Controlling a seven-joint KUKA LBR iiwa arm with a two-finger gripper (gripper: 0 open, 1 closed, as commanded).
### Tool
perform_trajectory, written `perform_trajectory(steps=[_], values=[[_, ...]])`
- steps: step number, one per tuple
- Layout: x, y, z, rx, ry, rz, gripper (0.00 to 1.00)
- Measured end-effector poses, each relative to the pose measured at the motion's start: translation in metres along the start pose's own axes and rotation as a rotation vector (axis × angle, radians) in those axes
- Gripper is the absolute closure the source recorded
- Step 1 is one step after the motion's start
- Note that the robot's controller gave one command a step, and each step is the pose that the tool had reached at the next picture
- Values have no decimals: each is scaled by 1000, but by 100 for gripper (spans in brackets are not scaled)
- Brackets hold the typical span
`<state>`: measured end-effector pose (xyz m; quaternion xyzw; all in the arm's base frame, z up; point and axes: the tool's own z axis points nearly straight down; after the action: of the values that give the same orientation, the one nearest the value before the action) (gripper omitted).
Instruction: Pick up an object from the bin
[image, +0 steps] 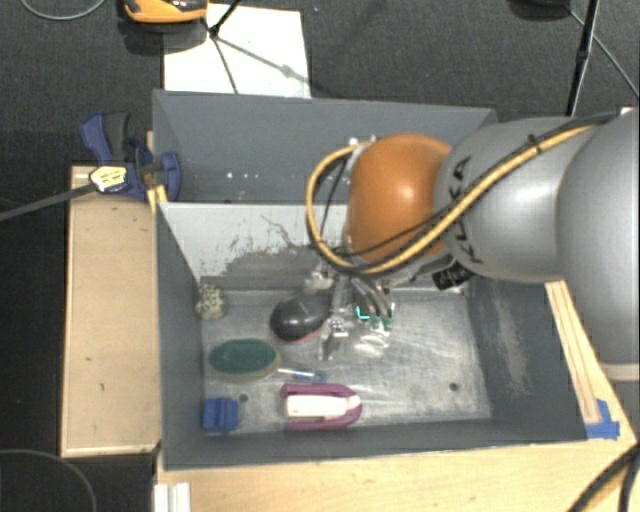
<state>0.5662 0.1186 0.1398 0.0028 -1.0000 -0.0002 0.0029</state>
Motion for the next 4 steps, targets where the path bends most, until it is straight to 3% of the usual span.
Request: perform_trajectory(steps=[1, 2, 3, 4], values=[[-19, 7, 66, -1, -13, -182, 0], [-21, 8, 38, -1, -13, -85, 0], [-19, 1, 39, 0, -5, -68, 0], [-19, 0, 66, -2, -11, 9, 0]])
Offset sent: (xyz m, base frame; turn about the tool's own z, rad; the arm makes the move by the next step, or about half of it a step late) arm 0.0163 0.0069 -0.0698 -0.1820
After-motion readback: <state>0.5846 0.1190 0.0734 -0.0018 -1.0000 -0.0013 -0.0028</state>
